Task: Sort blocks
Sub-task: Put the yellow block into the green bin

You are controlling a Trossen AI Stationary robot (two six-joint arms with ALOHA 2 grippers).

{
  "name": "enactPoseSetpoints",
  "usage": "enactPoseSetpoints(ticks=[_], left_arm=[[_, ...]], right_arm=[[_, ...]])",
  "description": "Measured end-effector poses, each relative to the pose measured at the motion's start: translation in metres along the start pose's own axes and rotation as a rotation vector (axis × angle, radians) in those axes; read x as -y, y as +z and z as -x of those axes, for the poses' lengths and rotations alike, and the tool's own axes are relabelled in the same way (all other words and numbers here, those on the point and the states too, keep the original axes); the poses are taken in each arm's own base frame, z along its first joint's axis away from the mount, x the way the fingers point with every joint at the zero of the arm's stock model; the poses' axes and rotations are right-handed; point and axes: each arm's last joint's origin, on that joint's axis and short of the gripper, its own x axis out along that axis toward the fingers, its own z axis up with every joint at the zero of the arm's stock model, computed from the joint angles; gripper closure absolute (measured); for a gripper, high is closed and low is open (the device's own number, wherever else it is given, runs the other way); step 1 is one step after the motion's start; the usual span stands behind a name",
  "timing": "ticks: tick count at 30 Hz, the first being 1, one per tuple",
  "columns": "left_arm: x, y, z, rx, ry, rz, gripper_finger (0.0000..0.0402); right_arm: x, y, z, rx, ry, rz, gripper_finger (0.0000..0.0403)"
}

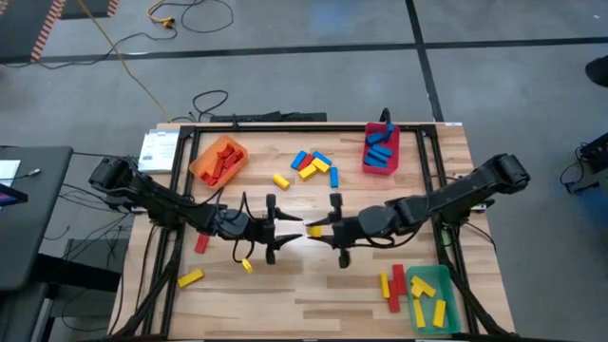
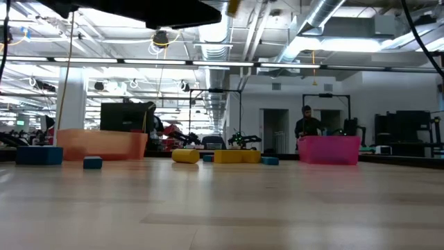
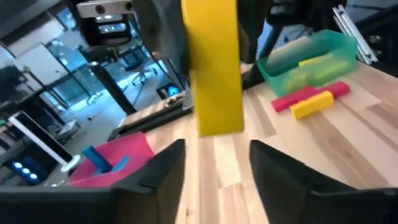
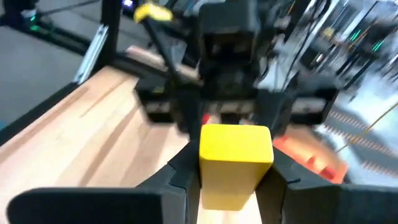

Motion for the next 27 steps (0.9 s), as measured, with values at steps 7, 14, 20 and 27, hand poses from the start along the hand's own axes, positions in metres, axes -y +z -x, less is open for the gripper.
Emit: enactPoseSetpoints(ticks=[7,14,20,27], left_arm=[[0.007,-0.016,0.002,-0.161,-0.063,0.055,0.0155],[0.013,-0.033,0.007,-0.328,-0.139,0.125,0.0152],[0.029,-0.039,0.017,-0.428,-0.282,0.160,0.0153],[0.050,-0.041,0.034,-0.538,-0.421,0.228,0.0153]], right_arm=[[-0.017,-0.001,0.037,-0.187,0.111,-0.146,0.0280],[-0.039,-0.004,0.099,-0.429,0.211,-0.350,0.0280],[-0.057,-0.010,0.143,-0.619,0.237,-0.543,0.0280],[-0.081,-0.017,0.176,-0.769,0.234,-0.676,0.0281]])
